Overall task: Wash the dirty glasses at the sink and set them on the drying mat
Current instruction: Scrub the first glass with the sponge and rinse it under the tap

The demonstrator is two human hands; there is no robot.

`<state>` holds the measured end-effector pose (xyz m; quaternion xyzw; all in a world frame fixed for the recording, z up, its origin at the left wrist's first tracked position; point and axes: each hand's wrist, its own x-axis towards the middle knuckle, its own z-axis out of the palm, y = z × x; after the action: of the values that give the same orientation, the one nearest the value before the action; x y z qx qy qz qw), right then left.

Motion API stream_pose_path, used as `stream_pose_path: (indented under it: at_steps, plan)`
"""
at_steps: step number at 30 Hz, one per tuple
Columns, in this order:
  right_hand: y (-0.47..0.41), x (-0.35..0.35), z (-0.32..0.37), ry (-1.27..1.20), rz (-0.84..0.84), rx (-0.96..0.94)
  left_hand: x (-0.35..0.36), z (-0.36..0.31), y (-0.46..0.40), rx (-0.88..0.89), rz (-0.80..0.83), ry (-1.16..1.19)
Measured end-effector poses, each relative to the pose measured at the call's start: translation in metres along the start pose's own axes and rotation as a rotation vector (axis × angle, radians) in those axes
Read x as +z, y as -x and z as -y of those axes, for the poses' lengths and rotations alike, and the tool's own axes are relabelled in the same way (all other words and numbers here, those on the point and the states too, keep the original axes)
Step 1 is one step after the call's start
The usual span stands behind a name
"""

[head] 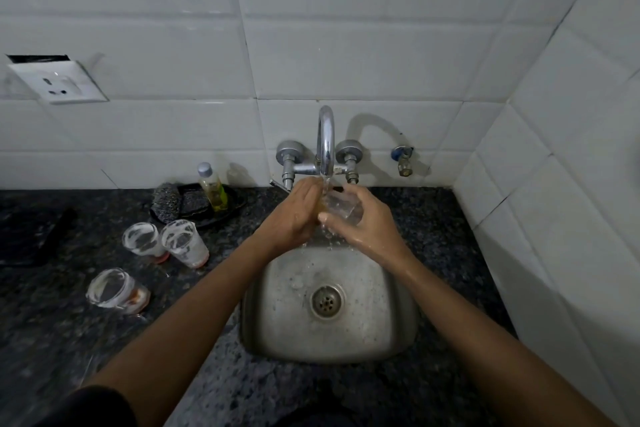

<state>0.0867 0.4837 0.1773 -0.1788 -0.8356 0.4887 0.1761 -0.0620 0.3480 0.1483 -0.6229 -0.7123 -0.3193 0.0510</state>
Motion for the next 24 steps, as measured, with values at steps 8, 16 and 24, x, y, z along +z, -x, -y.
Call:
stream_pose_path:
  at_steps: [8, 16, 24]
  plan:
    - [0.004, -0.001, -0.003, 0.226, -0.016, -0.225, -0.006, -0.005, -0.005, 0.000, 0.009, 0.012]
    - [0.001, -0.004, 0.003, 0.296, -0.016, -0.309, -0.004, -0.005, -0.008, 0.014, 0.006, 0.012]
    - [-0.007, -0.006, 0.009, 0.234, -0.003, -0.197, 0.001, -0.009, -0.007, -0.042, -0.036, 0.042]
